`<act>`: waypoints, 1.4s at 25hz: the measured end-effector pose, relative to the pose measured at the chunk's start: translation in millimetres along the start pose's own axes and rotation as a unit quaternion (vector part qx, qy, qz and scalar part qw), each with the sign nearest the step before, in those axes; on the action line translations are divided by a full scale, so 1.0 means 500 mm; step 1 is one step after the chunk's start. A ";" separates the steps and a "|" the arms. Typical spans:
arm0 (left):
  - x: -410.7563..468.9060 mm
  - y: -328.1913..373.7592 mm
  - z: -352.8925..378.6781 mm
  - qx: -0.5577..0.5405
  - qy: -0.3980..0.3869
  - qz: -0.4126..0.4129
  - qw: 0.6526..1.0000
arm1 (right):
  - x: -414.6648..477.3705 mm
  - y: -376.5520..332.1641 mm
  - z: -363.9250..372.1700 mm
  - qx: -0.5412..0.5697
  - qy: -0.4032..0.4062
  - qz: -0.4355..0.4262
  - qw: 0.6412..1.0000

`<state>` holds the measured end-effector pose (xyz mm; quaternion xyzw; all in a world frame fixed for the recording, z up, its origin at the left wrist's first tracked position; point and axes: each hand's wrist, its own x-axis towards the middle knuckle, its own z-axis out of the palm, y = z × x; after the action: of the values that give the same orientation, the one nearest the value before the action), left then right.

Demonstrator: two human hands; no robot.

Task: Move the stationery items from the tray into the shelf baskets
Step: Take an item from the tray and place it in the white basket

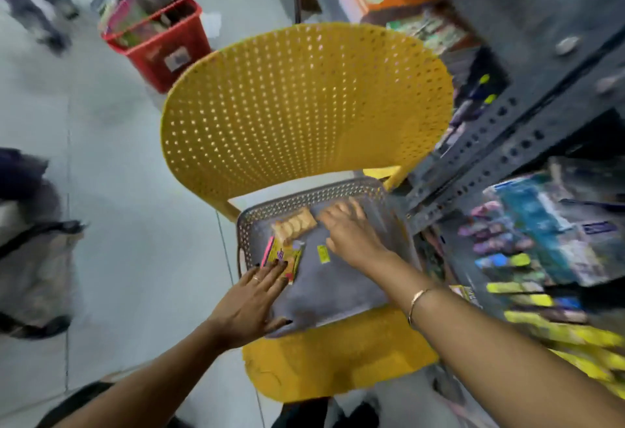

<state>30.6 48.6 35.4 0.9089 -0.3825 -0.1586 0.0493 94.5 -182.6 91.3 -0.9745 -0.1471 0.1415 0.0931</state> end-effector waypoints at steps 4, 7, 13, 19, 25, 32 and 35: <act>-0.011 -0.024 0.074 -0.002 -0.008 0.017 1.000 | 0.106 0.008 0.105 -0.020 -0.067 -0.039 0.997; -0.017 -0.038 0.109 0.003 -0.010 0.034 0.999 | 0.166 0.003 0.152 -0.004 -0.077 -0.048 0.996; -0.017 -0.048 0.137 0.008 -0.008 0.047 0.999 | 0.200 -0.002 0.216 -0.035 -0.045 -0.076 0.996; -0.017 -0.050 0.144 0.015 0.002 0.048 0.999 | 0.170 0.030 0.192 0.007 -0.047 -0.012 0.999; -0.018 -0.043 0.126 0.032 -0.013 0.041 0.999 | 0.095 0.062 0.108 0.029 0.001 0.041 0.999; 0.027 0.012 -0.026 0.067 0.061 0.062 0.994 | -0.018 0.054 -0.160 0.056 0.083 0.100 0.990; 0.098 0.065 -0.149 0.060 0.125 0.096 0.986 | -0.088 0.055 -0.302 0.072 0.135 0.134 0.979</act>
<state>65.0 -11.6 100.2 0.8818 -0.4679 -0.0147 0.0570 107.2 -243.5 238.6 -0.9863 0.0089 0.0300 0.1619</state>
